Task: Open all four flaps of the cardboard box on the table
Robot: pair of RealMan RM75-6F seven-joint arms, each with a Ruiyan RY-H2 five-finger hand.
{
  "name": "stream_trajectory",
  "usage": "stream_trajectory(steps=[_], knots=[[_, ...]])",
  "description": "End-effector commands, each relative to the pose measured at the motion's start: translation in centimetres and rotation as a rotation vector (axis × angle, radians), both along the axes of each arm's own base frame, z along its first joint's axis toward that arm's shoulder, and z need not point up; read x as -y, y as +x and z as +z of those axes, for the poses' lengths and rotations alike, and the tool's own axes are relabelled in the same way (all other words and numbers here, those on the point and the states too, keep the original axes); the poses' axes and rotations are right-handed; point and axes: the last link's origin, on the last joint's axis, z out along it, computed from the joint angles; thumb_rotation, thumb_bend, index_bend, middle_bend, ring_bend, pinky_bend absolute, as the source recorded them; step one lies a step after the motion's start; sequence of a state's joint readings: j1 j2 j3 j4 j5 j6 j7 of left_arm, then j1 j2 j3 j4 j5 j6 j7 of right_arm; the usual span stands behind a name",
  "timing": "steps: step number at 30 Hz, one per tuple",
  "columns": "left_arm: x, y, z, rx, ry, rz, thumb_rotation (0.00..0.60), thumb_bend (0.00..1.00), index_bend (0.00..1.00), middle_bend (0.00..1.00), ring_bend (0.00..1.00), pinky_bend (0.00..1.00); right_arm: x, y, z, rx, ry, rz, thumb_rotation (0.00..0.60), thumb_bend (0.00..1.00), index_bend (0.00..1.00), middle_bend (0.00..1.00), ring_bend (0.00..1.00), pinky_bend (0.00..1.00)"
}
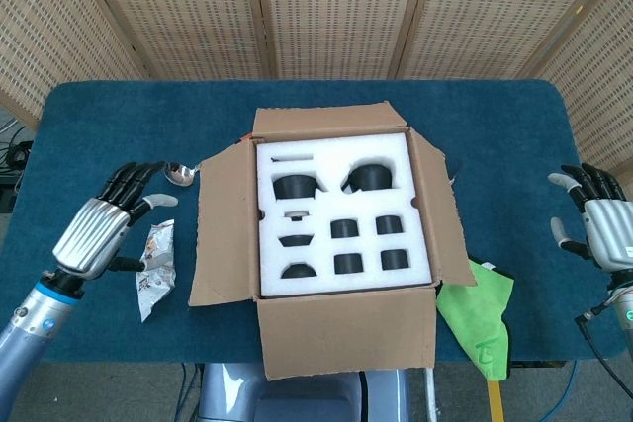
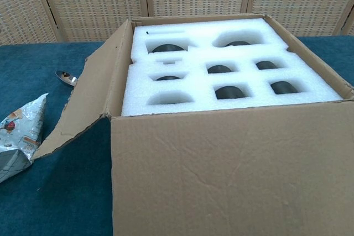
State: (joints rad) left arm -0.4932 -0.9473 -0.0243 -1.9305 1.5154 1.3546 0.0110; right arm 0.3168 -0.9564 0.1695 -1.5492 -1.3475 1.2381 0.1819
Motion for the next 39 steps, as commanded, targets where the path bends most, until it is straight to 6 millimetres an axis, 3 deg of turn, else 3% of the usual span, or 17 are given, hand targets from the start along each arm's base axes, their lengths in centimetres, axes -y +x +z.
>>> stream_trajectory(steps=[1,18,27,39], knots=[[1.1,-1.6,0.5,-0.028,0.055,0.043,0.494,0.17,0.28,0.0,0.0,0.0,-0.3,0.0,-0.2,-0.002,0.0,-0.002,0.6,0.5,0.18,0.12,0.0,0.06],[6.1,-7.7,1.6,-0.049,0.211,0.232,0.495,0.17,0.28,0.0,0.0,0.0,-3.7,-0.8,-1.4,-0.026,-0.001,-0.062,0.6,0.49,0.15,0.11,0.0,0.06],[7.9,-9.7,1.0,-0.053,0.21,0.297,0.496,0.17,0.28,0.0,0.0,0.0,-6.0,-1.8,-1.8,-0.025,-0.014,-0.108,0.6,0.49,0.13,0.11,0.0,0.06],[9.3,-11.1,0.3,-0.036,0.203,0.336,0.497,0.17,0.28,0.0,0.0,0.0,-7.6,-3.1,-2.8,-0.042,-0.001,-0.148,0.6,0.47,0.13,0.1,0.0,0.02]])
